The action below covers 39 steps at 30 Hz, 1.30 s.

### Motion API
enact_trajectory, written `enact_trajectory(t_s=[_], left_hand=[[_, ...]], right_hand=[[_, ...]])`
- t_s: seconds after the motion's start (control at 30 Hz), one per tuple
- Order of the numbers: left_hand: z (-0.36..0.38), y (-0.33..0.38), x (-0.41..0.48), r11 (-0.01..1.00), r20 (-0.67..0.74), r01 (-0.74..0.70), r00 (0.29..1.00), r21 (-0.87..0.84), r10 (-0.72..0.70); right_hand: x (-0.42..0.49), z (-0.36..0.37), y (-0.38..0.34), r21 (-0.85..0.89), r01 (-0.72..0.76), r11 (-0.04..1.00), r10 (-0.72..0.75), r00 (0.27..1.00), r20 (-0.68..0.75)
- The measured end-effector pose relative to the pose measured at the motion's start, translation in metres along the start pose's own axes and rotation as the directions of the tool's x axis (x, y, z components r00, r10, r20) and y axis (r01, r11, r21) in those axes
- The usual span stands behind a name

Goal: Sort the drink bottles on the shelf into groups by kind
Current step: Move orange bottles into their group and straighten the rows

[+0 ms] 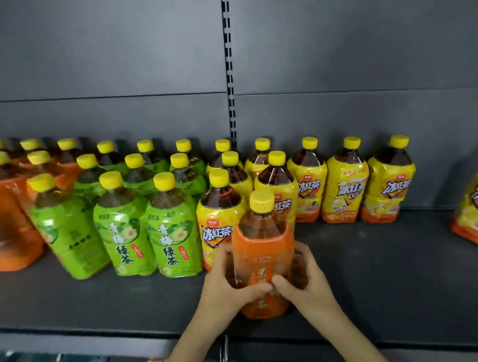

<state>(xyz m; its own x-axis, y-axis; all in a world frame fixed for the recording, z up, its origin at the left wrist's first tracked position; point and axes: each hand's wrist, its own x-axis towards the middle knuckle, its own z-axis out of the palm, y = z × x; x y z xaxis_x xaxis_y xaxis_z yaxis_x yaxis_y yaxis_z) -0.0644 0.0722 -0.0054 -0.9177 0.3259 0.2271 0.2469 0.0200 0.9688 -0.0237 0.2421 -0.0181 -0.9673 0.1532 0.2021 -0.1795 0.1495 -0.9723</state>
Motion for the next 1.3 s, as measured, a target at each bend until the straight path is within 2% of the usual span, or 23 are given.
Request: enact_trajectory(t_s=[0.13, 0.33, 0.37, 0.43, 0.5, 0.57, 0.67, 0.83, 0.93, 1.03, 1.1, 1.2, 1.3], left_hand=[[-0.015, -0.003, -0.016, 1.000, -0.122, 0.004, 0.992, 0.013, -0.002], [-0.050, 0.003, -0.037, 0.999, -0.197, -0.010, 0.980, 0.043, 0.018], [-0.057, 0.003, -0.044, 0.999, -0.218, -0.006, 0.976, 0.045, 0.016], [-0.074, 0.002, -0.055, 0.999, -0.255, -0.009, 0.967, 0.041, 0.020], [-0.094, 0.002, -0.063, 0.999, -0.292, -0.012, 0.956, 0.030, 0.021], [-0.114, -0.001, -0.066, 1.000, -0.344, -0.015, 0.939, 0.020, 0.021], [-0.150, -0.008, -0.068, 0.999, -0.386, -0.020, 0.922, 0.031, 0.031], [-0.215, -0.017, -0.068, 0.996, -0.452, -0.009, 0.891, 0.088, 0.048], [-0.251, -0.021, -0.064, 0.997, -0.529, -0.005, 0.848, 0.078, 0.045], [-0.291, -0.028, -0.053, 0.958, -0.610, 0.107, 0.788, 0.265, 0.081], [-0.314, -0.028, -0.049, 0.926, -0.596, 0.183, 0.801, 0.331, 0.054], [-0.335, -0.029, -0.049, 0.899, -0.521, 0.169, 0.850, 0.404, 0.074], [-0.348, -0.034, -0.051, 0.897, -0.522, 0.144, 0.846, 0.418, 0.107]], right_hand=[[-0.003, 0.025, -0.002, 0.032, 0.007, 0.999, -0.009, 0.999, 0.049], [-0.009, 0.064, -0.011, 0.149, -0.007, 0.989, -0.011, 0.992, 0.124], [-0.008, 0.068, -0.014, 0.177, -0.011, 0.984, -0.008, 0.994, 0.105], [0.003, 0.072, -0.016, 0.168, -0.005, 0.986, 0.011, 0.999, -0.036], [0.021, 0.078, -0.016, 0.098, 0.015, 0.995, 0.002, 0.986, -0.170], [0.036, 0.088, -0.014, -0.008, 0.040, 0.999, -0.041, 0.970, -0.238], [0.043, 0.112, -0.009, -0.138, 0.046, 0.989, -0.093, 0.930, -0.356], [0.048, 0.132, 0.002, -0.200, 0.032, 0.979, -0.135, 0.839, -0.528], [0.049, 0.140, 0.005, -0.204, 0.043, 0.978, -0.152, 0.817, -0.556], [0.047, 0.145, 0.007, -0.194, 0.059, 0.979, -0.160, 0.811, -0.563], [0.046, 0.146, 0.009, -0.188, 0.059, 0.980, -0.157, 0.813, -0.561], [0.046, 0.144, 0.011, -0.169, 0.068, 0.983, -0.152, 0.819, -0.553], [0.047, 0.140, 0.011, -0.156, 0.074, 0.985, -0.147, 0.831, -0.537]])
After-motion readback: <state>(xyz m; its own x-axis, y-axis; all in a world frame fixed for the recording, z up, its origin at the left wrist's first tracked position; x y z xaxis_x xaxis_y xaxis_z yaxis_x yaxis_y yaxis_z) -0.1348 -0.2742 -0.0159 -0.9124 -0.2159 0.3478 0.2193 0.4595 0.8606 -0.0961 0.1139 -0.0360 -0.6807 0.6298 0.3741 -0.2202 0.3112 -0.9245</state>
